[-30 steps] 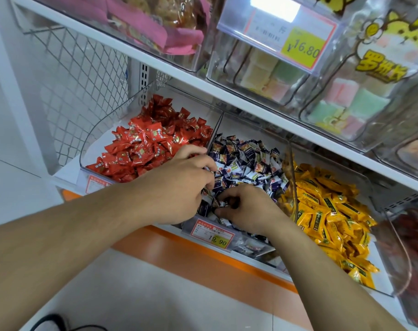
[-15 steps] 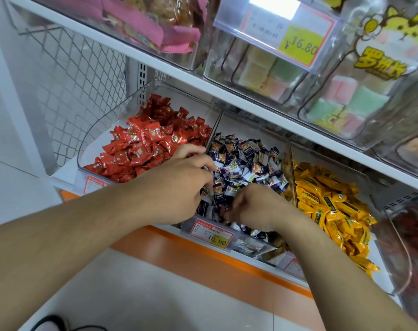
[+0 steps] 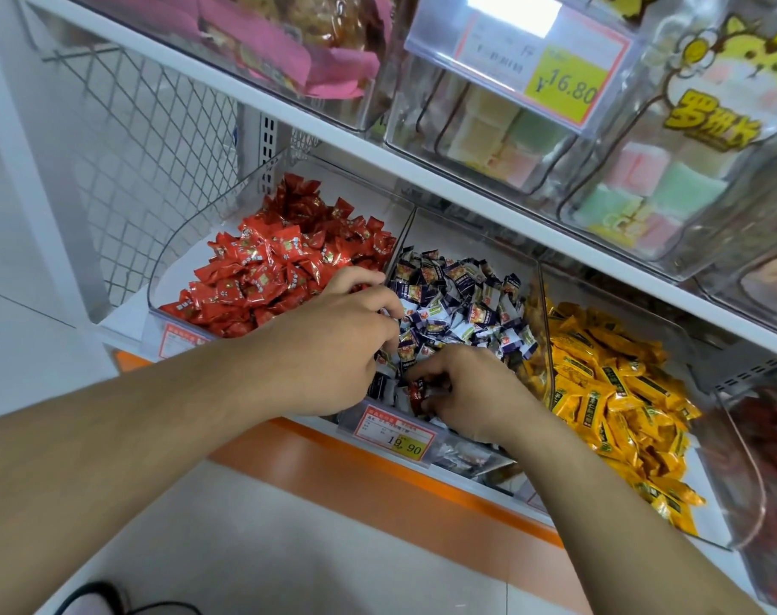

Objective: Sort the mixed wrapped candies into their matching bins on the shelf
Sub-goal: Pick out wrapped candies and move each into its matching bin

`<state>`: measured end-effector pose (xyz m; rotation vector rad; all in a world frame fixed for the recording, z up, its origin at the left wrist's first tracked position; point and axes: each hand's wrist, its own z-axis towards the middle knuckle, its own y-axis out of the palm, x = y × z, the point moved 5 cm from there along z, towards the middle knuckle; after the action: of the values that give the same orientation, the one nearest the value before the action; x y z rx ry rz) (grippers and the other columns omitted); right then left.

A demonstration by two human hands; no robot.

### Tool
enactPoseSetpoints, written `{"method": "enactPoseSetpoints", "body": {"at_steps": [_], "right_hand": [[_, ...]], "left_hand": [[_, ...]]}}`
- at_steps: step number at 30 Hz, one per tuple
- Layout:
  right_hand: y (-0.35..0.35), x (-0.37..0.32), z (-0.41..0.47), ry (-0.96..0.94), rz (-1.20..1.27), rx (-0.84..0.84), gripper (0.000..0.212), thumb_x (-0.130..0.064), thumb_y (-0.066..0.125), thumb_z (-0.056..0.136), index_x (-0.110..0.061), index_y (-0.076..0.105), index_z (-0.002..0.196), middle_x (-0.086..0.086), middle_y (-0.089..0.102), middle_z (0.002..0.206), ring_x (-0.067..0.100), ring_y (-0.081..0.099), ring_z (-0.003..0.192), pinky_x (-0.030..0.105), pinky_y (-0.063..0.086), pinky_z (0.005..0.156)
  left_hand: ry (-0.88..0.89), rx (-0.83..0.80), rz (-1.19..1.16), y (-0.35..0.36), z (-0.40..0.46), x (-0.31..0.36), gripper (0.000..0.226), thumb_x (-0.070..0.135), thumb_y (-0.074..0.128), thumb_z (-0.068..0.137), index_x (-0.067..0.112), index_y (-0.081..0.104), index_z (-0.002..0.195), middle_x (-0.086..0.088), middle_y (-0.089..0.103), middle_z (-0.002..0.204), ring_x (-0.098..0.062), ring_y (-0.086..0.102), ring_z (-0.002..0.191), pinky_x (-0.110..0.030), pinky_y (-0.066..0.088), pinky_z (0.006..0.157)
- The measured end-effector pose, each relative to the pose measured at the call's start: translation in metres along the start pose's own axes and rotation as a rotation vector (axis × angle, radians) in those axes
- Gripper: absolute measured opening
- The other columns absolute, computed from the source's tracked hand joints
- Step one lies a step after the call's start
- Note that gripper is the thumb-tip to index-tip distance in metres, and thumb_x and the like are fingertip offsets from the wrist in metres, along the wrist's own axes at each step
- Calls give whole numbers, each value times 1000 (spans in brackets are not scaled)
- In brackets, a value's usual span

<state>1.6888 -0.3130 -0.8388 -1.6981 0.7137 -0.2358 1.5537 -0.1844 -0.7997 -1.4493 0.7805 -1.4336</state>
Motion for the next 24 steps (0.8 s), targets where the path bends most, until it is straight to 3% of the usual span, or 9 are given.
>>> {"method": "enactPoseSetpoints", "body": {"at_steps": [6, 10, 14, 17, 21, 24], "right_hand": [[-3, 1, -1, -7, 11, 110, 29, -6, 69, 79, -34, 77, 80, -14, 70, 87, 11, 67, 81, 41, 62, 70], [-19, 1, -6, -40, 74, 271, 29, 0, 69, 79, -26, 73, 68, -13, 67, 86, 5, 63, 81, 36, 60, 73], [-19, 3, -8, -22, 61, 224, 31, 3, 66, 80, -27, 72, 73, -13, 70, 83, 5, 65, 79, 37, 61, 72], [-9, 4, -5, -13, 28, 136, 36, 4, 64, 82, -28, 76, 92, -8, 73, 92, 13, 69, 86, 39, 62, 76], [2, 4, 2, 14, 7, 50, 29, -20, 73, 89, -32, 76, 116, -7, 75, 100, 15, 68, 94, 39, 61, 83], [4, 3, 4, 18, 10, 52, 22, -20, 78, 85, -32, 80, 104, -9, 76, 95, 13, 69, 92, 38, 61, 80]], "left_hand": [[4, 8, 1, 0, 0, 0, 30, 11, 53, 100, 28, 67, 120, 24, 34, 149, -8, 2, 150, -32, 38, 116], [6, 7, 9, -1, 0, 1, 30, 11, 51, 100, 28, 67, 120, 23, 34, 150, -9, 2, 150, -31, 35, 118], [-4, 7, 11, -2, -1, 2, 30, 11, 53, 100, 29, 67, 120, 24, 34, 151, -9, 2, 150, -31, 36, 117], [-2, 8, 8, -1, -1, 2, 30, 11, 53, 99, 29, 67, 120, 24, 34, 151, -10, 2, 151, -32, 36, 117], [-3, 5, 7, -1, 0, 2, 31, 11, 53, 100, 29, 67, 120, 23, 34, 151, -10, 2, 151, -31, 35, 118], [-3, 4, 6, 0, 0, 1, 31, 11, 53, 100, 29, 67, 120, 23, 34, 151, -10, 3, 151, -31, 34, 118]]}}
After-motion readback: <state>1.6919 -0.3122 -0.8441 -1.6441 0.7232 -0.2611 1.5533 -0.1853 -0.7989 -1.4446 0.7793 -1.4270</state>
